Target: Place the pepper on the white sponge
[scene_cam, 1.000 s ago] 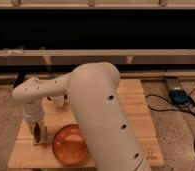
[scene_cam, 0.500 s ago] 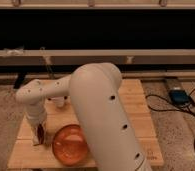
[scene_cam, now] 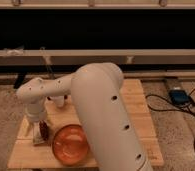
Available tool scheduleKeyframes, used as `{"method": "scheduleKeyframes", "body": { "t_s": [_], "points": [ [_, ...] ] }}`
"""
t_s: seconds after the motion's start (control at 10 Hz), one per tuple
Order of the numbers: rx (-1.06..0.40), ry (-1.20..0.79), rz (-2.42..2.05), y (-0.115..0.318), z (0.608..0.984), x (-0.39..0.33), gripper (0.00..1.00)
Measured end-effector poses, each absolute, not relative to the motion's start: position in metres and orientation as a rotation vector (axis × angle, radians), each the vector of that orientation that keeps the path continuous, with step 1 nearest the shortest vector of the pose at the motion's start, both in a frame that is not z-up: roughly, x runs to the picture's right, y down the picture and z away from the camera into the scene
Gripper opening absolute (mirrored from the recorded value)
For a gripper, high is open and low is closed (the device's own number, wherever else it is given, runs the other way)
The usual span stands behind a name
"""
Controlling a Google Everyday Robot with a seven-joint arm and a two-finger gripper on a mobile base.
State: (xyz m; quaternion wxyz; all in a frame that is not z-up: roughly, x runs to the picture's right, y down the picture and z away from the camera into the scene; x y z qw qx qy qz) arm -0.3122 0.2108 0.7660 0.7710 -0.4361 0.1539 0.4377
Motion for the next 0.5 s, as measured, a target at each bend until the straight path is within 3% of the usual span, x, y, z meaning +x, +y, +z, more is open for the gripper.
{"method": "scheduleKeyframes", "body": {
  "t_s": [0.5],
  "points": [
    [-0.872, 0.296, 0.982, 0.168, 0.759, -0.297, 0.8]
  ]
}}
